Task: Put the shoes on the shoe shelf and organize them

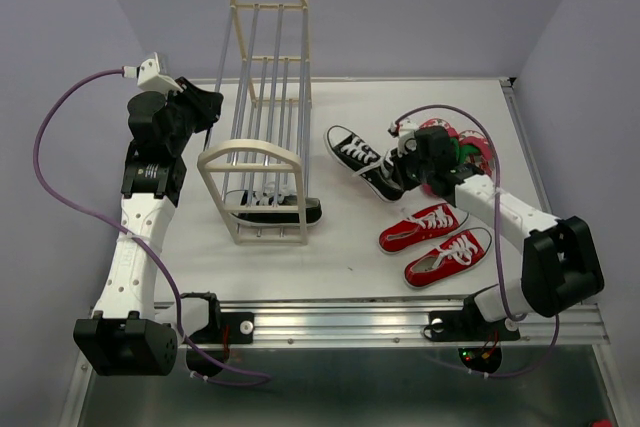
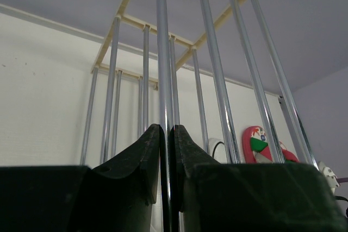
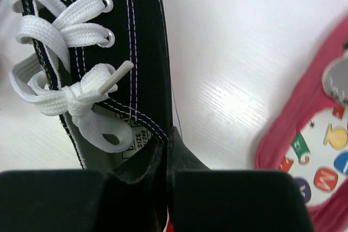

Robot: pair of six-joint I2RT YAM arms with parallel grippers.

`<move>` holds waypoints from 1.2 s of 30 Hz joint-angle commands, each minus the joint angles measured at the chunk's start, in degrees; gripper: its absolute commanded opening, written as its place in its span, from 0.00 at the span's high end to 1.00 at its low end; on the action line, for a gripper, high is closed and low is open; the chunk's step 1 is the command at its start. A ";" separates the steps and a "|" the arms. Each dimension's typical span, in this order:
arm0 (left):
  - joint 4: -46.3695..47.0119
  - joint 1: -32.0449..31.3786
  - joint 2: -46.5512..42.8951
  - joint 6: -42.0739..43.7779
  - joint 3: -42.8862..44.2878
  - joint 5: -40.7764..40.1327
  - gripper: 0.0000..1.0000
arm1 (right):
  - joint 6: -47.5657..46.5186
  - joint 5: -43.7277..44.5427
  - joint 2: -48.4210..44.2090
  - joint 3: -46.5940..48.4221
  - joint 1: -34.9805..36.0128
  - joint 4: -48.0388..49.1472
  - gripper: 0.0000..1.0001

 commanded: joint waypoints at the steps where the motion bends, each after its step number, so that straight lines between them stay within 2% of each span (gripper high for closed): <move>1: -0.44 -0.46 1.07 3.07 -1.40 -2.59 0.82 | -9.06 -11.55 2.07 6.39 -0.05 8.68 0.99; 9: -0.35 -0.46 1.69 2.90 -1.40 -1.53 0.82 | -16.36 -20.26 9.20 13.76 -0.05 7.00 0.99; 16: 0.09 -0.46 3.00 2.90 -1.22 -0.66 0.82 | -18.82 -20.62 16.57 20.27 1.97 4.46 0.99; 21: 0.26 -0.46 3.18 3.25 -1.39 -0.65 0.82 | -17.51 -21.58 21.41 24.06 3.11 4.98 0.99; 28: 1.58 -0.46 3.27 3.34 -2.19 0.22 0.82 | -12.33 -25.01 24.05 23.80 4.96 15.69 0.98; 36: 1.85 -0.46 3.97 3.16 -2.27 0.75 0.82 | -12.31 -26.25 28.18 27.93 7.07 17.20 0.95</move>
